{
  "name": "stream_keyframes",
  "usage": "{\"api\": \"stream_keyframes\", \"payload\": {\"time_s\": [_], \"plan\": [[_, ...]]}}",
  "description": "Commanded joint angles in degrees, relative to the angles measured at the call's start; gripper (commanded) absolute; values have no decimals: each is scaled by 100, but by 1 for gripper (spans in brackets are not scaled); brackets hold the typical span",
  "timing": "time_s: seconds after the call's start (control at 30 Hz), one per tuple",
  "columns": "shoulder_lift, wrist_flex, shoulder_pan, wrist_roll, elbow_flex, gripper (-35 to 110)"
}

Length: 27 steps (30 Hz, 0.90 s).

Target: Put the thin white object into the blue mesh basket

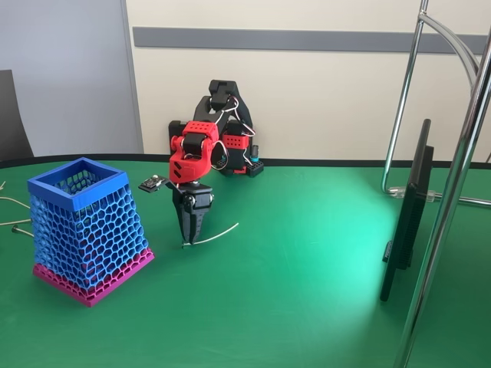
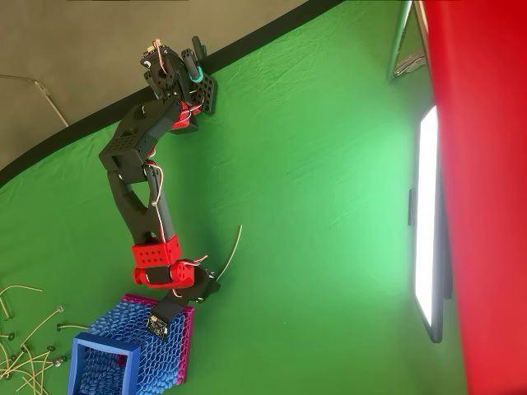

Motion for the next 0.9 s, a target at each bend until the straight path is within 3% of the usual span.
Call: {"api": "stream_keyframes", "payload": {"time_s": [0.0, 0.87], "plan": [[18, 26, 26, -26, -246, 14], [-466, 413, 123, -193, -932, 11]]}}
